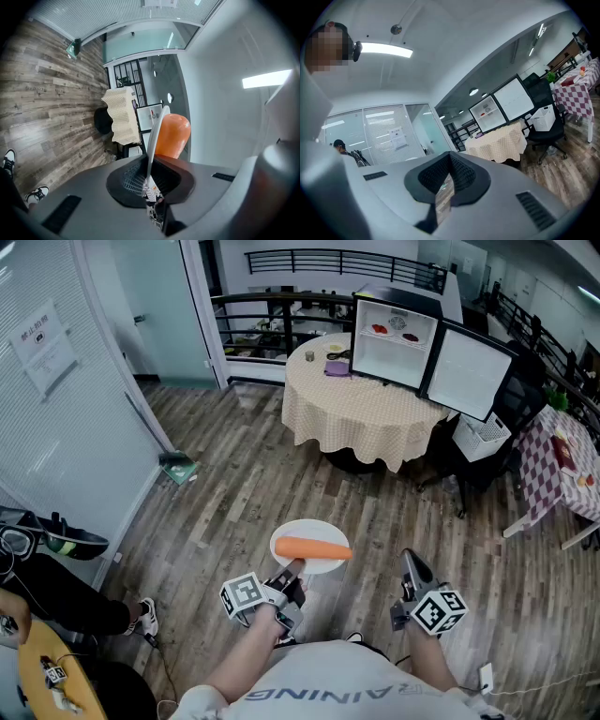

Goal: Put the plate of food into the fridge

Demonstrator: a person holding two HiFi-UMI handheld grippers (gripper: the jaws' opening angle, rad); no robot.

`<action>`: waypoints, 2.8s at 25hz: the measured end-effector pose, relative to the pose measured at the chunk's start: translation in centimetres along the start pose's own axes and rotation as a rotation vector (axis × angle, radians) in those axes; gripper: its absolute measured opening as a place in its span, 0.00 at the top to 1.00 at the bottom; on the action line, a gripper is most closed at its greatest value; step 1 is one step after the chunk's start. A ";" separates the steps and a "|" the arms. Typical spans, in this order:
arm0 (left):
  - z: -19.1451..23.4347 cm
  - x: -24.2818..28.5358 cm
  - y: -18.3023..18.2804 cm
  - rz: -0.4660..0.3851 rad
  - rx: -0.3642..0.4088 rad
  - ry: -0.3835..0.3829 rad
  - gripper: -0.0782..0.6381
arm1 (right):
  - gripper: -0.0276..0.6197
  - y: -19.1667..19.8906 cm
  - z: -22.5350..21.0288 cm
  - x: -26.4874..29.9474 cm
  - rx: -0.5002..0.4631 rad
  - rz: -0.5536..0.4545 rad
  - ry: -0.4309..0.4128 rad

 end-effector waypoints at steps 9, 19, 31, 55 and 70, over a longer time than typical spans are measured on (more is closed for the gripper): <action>0.1 0.0 0.3 -0.003 0.003 -0.023 0.86 | 0.92 -0.1 -0.4 0.1 -0.001 0.007 -0.008; -0.4 1.2 1.5 -0.016 -0.007 -0.026 0.86 | 0.92 -0.6 -2.4 -0.6 0.057 -0.033 -0.038; -2.1 3.9 5.9 -0.032 -0.058 -0.030 0.86 | 0.92 -1.6 -7.4 -4.4 0.115 -0.010 -0.066; -3.8 21.3 -1.6 0.113 -0.044 -0.012 0.86 | 0.92 -6.7 -18.5 3.3 0.070 0.007 0.113; -3.6 27.4 -15.2 0.095 -0.042 -0.009 0.86 | 0.92 -8.8 -21.1 19.5 0.052 0.060 0.103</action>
Point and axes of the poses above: the fingertips, and each gripper's own axes: x forward along the fingers, z to its left, y out of its underside, the point moved 4 cm from there along -x, backward along the fingers, and after that the axes turned 14 degrees about -y, right-handed, at the moved point
